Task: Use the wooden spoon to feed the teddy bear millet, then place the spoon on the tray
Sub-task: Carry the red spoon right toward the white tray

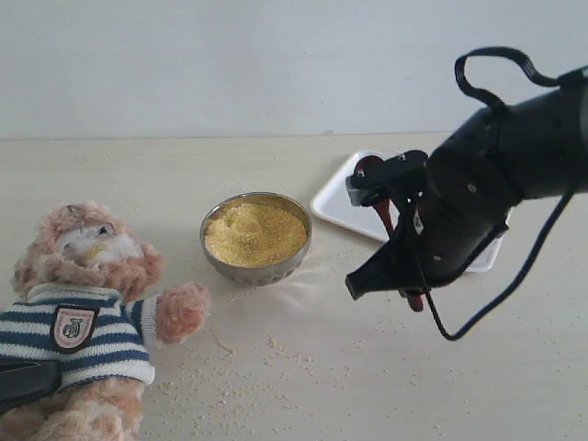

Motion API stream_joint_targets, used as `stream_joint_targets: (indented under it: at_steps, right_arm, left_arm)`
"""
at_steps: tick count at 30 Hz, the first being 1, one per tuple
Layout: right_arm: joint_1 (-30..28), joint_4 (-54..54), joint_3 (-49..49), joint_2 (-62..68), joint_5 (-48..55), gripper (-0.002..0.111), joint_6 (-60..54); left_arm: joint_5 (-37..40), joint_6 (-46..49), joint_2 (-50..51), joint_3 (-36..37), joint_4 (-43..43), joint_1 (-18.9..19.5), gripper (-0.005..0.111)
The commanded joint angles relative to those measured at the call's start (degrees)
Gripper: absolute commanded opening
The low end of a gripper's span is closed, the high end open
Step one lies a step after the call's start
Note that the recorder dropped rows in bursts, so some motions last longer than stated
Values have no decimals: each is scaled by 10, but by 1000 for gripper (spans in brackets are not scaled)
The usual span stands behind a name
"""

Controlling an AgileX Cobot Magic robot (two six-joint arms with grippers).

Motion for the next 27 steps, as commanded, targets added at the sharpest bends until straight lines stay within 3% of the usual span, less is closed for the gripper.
stream_joint_targets:
  at_steps: [1, 27]
  right_arm:
    - [-5, 2, 42, 10, -41, 0, 7]
    - [-5, -2, 43, 23, -81, 0, 6]
  left_arm:
    - [13, 5, -4, 0, -13, 2, 5]
    - [13, 5, -4, 0, -13, 2, 5]
